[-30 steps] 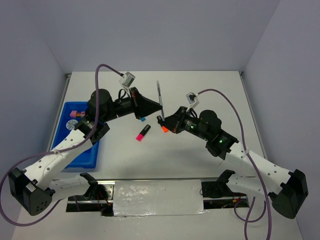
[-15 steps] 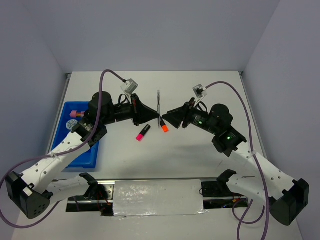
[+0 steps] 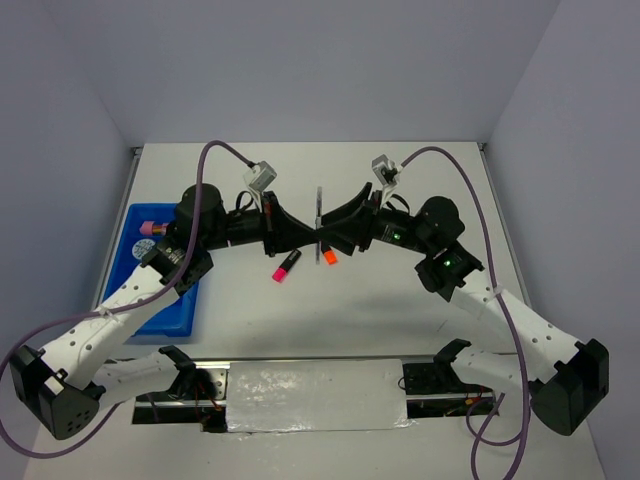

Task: Sort the stationery into containers
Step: Close the pen cap on the pen.

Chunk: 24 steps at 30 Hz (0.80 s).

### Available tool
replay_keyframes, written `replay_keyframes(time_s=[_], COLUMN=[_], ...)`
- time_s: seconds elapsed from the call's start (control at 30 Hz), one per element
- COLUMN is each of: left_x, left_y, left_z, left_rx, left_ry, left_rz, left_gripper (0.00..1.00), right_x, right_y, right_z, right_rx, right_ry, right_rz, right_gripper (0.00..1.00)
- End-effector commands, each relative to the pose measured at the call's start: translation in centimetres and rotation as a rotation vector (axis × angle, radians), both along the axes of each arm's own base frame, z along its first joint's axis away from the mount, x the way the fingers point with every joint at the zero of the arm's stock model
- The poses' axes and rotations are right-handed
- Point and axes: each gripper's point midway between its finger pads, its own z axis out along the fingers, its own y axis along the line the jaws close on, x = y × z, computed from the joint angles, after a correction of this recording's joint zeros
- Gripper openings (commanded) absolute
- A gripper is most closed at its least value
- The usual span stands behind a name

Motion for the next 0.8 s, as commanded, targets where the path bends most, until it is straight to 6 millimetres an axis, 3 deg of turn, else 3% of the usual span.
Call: replay_keyframes(time_s=[0.0,0.03,0.23,0.4,0.43,0.5,0.53,0.6,0.63,0.67,0.7,0.73,0.77], left_x=[-1.1,-1.2,-1.4,-1.3,-1.3,-1.1,-0.9,0.0,1.1,1.8,2.2,2.5,2.6], left_y=[-0.1,-0.2,-0.5,-0.6,-0.5,-0.5,-0.4,-0.2,0.3,0.5,0.8,0.9,1.1], left_z=[2.3,2.4,1.9,1.4,1.5,1.4,1.5,1.5,1.6,1.8,1.7,3.0,3.2], left_rx=[-0.070,-0.074,-0.081,-0.065,-0.063,-0.060,-0.056,-0.039,-0.015,-0.004,0.018,0.014,0.029], left_ry=[-0.065,-0.067,-0.049,-0.038,-0.043,-0.039,-0.037,-0.023,-0.014,-0.011,0.001,-0.027,-0.022], left_rz=[-0.055,-0.061,-0.092,-0.090,-0.089,-0.079,-0.063,-0.003,0.070,0.109,0.138,0.154,0.162], left_gripper=[0.00,0.00,0.00,0.00,0.00,0.00,0.04,0.31,0.68,0.90,0.98,0.99,0.99], right_x=[0.2,0.2,0.6,0.6,0.6,0.7,0.7,0.9,0.9,1.1,1.4,1.5,1.7], right_y=[-0.1,-0.1,0.3,0.3,0.3,0.4,0.4,0.4,0.5,0.4,0.4,0.4,0.4], right_z=[3.4,3.3,3.9,4.1,4.1,3.9,3.8,3.3,3.0,2.0,1.6,1.5,1.0], right_rx=[0.052,0.051,0.060,0.065,0.063,0.052,0.049,0.030,0.014,-0.026,-0.045,-0.062,-0.085], right_ry=[-0.087,-0.086,-0.086,-0.086,-0.090,-0.086,-0.089,-0.083,-0.086,-0.085,-0.085,-0.087,-0.096], right_rz=[-0.016,-0.018,-0.013,-0.015,-0.013,-0.013,-0.016,-0.020,-0.016,-0.023,-0.032,-0.036,-0.041], right_gripper=[0.57,0.56,0.31,0.28,0.24,0.00,0.00,0.00,0.00,0.00,0.00,0.00,0.00])
